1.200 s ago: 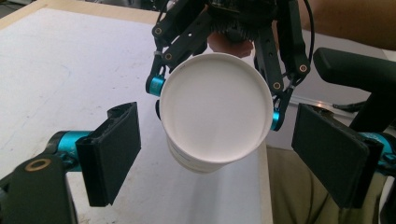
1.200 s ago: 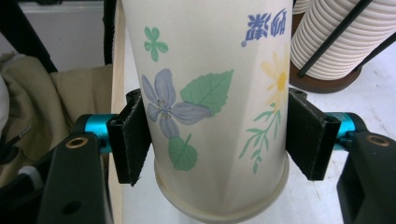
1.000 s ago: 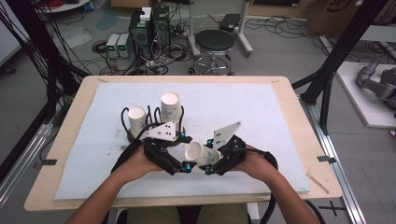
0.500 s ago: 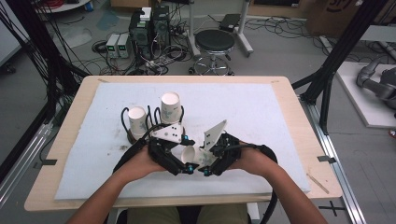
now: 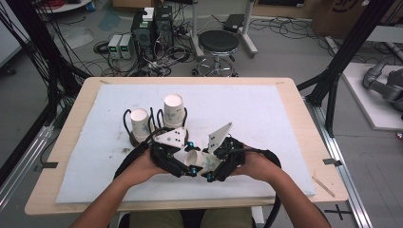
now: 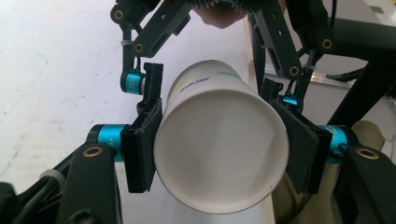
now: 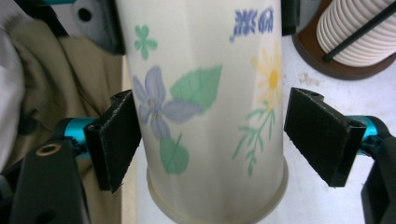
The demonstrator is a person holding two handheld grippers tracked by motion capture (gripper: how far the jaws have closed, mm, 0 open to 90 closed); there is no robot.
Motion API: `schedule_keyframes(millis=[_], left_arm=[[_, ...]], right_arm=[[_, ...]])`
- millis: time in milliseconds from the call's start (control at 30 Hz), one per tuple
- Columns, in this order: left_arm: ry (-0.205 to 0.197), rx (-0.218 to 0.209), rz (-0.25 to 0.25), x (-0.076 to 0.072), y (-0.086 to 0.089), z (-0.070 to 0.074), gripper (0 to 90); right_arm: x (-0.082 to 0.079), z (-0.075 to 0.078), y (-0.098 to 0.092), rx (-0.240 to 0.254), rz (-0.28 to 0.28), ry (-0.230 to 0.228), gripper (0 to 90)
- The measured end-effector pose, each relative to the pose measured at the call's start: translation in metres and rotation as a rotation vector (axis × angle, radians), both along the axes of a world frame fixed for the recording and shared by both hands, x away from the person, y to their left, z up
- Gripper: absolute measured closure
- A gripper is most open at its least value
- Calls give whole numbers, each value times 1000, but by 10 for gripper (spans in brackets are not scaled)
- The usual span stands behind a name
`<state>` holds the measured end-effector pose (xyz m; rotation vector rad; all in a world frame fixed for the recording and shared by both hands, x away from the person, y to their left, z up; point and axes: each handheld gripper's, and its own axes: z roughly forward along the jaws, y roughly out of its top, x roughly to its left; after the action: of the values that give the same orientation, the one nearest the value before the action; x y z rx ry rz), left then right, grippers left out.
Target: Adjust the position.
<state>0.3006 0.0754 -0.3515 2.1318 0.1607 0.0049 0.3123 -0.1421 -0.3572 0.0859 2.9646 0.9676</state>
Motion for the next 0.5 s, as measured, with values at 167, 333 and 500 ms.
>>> schedule_keyframes(millis=[167, 333, 500], left_arm=[[1, -37, 14, -1, 8, -1, 371], [6, -76, 31, 0, 19, -4, 372], [7, -124, 51, 0, 27, -8, 372]], right_arm=[[-1, -1, -12, 99, -35, 4, 203], [-4, 0, -25, 204, -65, -11, 203], [-5, -2, -32, 279, -99, -5, 203]])
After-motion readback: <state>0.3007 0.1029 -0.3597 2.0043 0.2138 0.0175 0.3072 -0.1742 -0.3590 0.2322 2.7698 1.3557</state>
